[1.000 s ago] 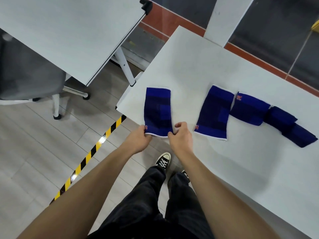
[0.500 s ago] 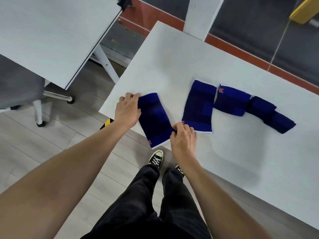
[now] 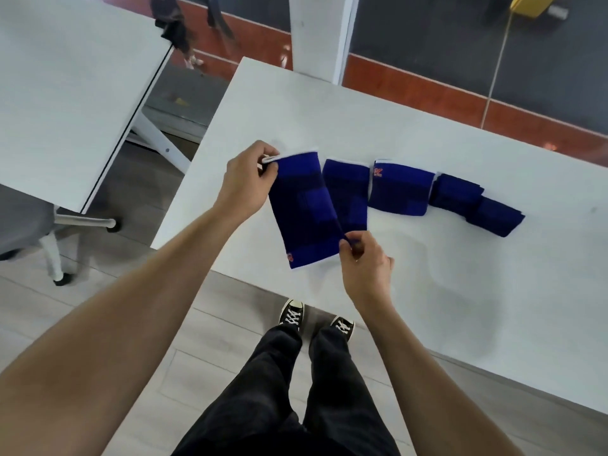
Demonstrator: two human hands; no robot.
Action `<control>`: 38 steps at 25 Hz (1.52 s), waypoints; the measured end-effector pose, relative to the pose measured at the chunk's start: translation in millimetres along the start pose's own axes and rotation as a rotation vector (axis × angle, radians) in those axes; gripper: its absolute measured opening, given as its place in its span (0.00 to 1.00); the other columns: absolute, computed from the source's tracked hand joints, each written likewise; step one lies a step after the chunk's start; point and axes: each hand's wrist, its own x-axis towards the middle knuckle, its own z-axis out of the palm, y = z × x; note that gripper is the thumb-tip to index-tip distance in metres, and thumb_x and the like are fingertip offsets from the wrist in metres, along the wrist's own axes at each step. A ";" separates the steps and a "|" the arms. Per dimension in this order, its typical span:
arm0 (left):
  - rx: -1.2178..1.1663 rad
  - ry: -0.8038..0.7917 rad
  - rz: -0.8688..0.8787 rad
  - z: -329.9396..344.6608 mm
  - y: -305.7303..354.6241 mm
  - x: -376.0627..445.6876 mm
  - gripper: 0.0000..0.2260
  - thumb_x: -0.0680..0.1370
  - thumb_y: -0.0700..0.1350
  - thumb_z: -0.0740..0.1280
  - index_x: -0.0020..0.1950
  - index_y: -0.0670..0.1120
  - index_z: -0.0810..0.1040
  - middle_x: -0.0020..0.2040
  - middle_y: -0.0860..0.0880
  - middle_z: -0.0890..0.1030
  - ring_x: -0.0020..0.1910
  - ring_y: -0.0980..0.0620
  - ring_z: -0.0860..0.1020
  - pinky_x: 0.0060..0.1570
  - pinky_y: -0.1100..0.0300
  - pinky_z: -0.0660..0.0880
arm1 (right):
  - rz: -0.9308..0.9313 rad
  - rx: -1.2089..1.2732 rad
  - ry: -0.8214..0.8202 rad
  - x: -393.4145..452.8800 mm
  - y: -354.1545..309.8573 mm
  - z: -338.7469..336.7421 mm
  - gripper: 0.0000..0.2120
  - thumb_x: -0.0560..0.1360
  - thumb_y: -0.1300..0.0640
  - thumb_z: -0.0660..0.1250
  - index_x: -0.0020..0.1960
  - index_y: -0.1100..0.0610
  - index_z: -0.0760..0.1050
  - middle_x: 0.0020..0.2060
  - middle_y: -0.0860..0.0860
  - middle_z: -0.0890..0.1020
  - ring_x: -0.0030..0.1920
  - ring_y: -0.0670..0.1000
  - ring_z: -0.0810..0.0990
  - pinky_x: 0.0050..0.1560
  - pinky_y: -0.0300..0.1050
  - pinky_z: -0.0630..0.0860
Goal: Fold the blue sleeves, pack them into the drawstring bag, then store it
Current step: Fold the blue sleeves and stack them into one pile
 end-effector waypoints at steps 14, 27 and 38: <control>0.236 -0.222 0.143 88.8 38.1 69.1 0.04 0.79 0.47 0.67 0.52 0.51 0.79 0.51 0.54 0.81 0.46 0.52 0.77 0.50 0.54 0.75 | 0.111 0.016 0.067 23.7 31.5 -28.9 0.10 0.77 0.52 0.68 0.55 0.47 0.70 0.37 0.45 0.81 0.45 0.49 0.80 0.59 0.48 0.64; 0.286 -0.277 0.122 99.8 29.8 73.7 0.05 0.81 0.47 0.62 0.55 0.49 0.74 0.55 0.53 0.81 0.49 0.46 0.79 0.51 0.49 0.75 | 0.107 0.043 -0.031 20.1 15.5 -26.3 0.12 0.76 0.56 0.66 0.57 0.47 0.69 0.34 0.45 0.80 0.40 0.46 0.79 0.58 0.53 0.73; 0.375 -0.330 0.172 100.0 33.9 82.0 0.04 0.81 0.47 0.63 0.54 0.50 0.75 0.49 0.52 0.80 0.47 0.49 0.75 0.44 0.55 0.68 | 0.179 0.109 -0.053 10.0 12.7 -15.8 0.11 0.76 0.58 0.64 0.57 0.49 0.68 0.31 0.46 0.79 0.37 0.46 0.78 0.55 0.57 0.76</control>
